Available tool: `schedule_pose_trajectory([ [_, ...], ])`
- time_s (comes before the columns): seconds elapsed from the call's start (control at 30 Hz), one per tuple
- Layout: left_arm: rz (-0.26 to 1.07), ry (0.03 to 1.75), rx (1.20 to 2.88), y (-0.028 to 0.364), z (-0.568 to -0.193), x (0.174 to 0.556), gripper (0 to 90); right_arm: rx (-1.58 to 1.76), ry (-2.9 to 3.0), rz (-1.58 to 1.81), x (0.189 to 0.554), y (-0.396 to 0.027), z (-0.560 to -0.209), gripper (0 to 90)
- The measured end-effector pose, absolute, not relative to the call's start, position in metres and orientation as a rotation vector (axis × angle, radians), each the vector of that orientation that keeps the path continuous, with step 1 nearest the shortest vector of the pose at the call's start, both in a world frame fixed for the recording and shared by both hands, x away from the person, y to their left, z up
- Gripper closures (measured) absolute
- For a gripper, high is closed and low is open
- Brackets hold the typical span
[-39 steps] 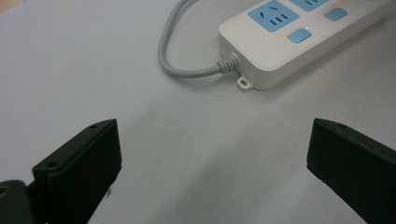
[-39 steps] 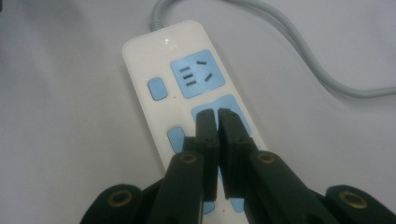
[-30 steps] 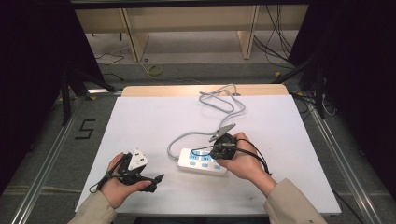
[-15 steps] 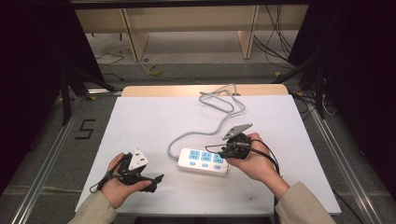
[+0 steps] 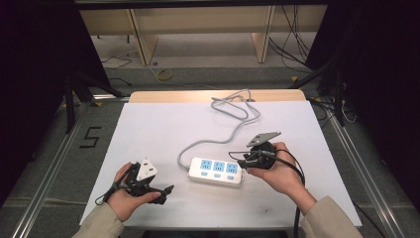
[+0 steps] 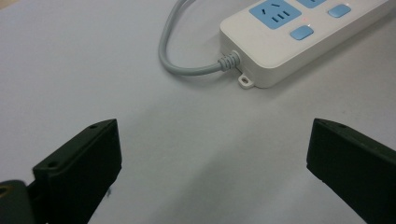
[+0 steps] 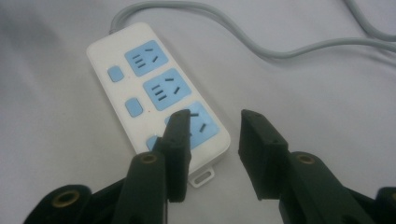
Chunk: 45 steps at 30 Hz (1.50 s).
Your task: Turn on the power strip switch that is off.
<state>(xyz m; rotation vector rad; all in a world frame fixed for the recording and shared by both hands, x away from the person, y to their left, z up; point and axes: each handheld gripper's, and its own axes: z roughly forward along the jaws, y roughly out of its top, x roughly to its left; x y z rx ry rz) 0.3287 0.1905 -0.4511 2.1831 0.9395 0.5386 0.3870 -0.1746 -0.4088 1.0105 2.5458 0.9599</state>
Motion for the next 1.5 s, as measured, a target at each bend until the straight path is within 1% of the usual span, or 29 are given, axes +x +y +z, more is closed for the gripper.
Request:
schedule_pose_trajectory([
  [0.33, 0.533, 0.941, 2.183, 0.191, -0.452, 0.329, 2.8, 1.055, 2.488, 1.01, 0.384, -0.193, -0.409, 53.8],
  [0.53, 0.531, 0.943, 2.182, 0.191, -0.452, 0.329, 2.8, 1.081, 2.446, 1.028, 0.379, -0.212, -0.413, 47.8],
  [0.67, 0.53, 0.943, 2.183, 0.191, -0.452, 0.329, 2.8, 1.091, 2.435, 1.04, 0.376, -0.219, -0.415, 45.9],
  [0.97, 0.53, 0.944, 2.184, 0.191, -0.452, 0.329, 2.9, 1.135, 2.389, 1.073, 0.368, -0.239, -0.424, 38.2],
  [1.3, 0.529, 0.946, 2.182, 0.191, -0.452, 0.328, 2.9, 1.174, 2.321, 1.109, 0.356, -0.257, -0.433, 35.7],
  [1.5, 0.527, 0.944, 2.182, 0.192, -0.452, 0.328, 2.9, 1.167, 2.301, 1.13, 0.351, -0.26, -0.437, 34.8],
])
